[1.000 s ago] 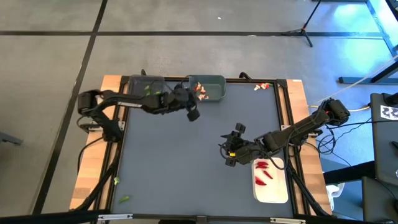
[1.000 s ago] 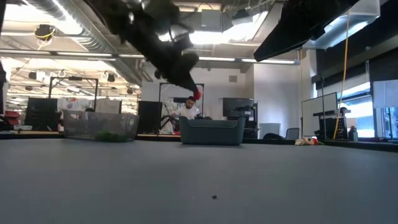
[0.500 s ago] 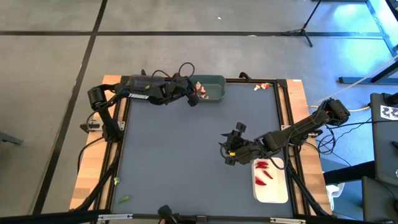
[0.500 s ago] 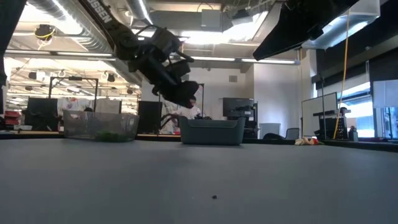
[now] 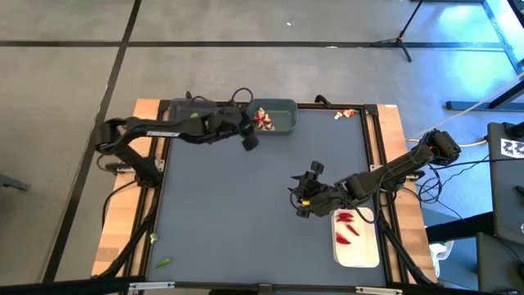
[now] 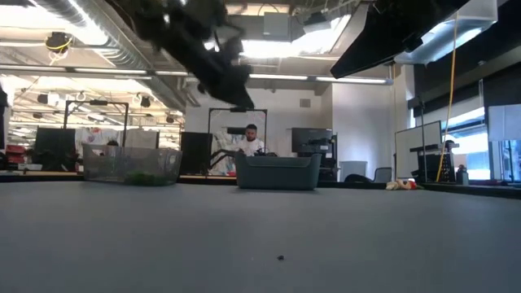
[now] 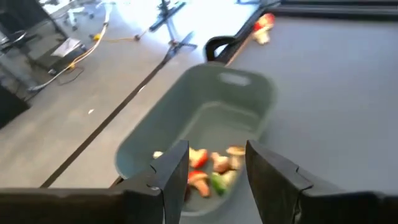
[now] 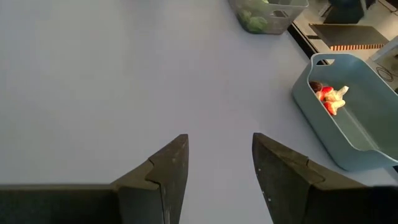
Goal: Sort produce into baskets
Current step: Put the green mushroom into the blue bin
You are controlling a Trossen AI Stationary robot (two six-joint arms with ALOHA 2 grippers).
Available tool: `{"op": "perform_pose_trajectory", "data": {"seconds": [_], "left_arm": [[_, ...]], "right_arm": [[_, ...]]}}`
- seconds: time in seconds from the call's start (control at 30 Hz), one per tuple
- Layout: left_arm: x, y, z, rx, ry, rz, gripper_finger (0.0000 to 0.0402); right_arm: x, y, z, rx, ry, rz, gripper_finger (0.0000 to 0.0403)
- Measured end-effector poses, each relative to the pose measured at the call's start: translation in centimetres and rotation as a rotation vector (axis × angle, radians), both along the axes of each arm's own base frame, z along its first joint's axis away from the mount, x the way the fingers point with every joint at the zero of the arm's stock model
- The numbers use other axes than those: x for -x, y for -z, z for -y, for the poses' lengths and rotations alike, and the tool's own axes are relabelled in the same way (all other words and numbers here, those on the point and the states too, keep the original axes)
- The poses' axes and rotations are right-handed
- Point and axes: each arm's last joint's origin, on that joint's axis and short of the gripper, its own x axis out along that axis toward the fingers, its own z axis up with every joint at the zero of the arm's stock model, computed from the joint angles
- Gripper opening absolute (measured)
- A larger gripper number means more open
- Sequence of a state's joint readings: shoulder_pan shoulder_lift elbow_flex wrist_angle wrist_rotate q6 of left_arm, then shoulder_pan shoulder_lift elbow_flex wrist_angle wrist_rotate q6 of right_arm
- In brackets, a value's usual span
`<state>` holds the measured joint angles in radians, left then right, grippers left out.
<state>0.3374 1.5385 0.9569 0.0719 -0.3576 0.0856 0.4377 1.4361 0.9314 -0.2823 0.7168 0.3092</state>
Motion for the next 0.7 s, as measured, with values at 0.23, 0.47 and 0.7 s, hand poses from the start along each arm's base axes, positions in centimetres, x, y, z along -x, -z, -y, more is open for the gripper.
{"op": "perform_pose_trajectory", "data": {"seconds": [0.23,0.47,0.7], "left_arm": [[3.0,-4.0,5.7,0.028,0.142,-0.038,0.0155],[7.5,-5.5,11.9,0.180,0.288,-0.150,0.0155],[11.0,-4.5,16.8,0.441,0.384,-0.335,0.0155]], "right_arm": [[-0.1,-0.2,-0.1,-0.010,0.000,0.022,0.0176],[-0.3,-0.3,-0.2,-0.034,-0.008,0.043,0.0176],[-0.5,0.0,-0.4,-0.071,-0.024,0.035,0.0176]]}}
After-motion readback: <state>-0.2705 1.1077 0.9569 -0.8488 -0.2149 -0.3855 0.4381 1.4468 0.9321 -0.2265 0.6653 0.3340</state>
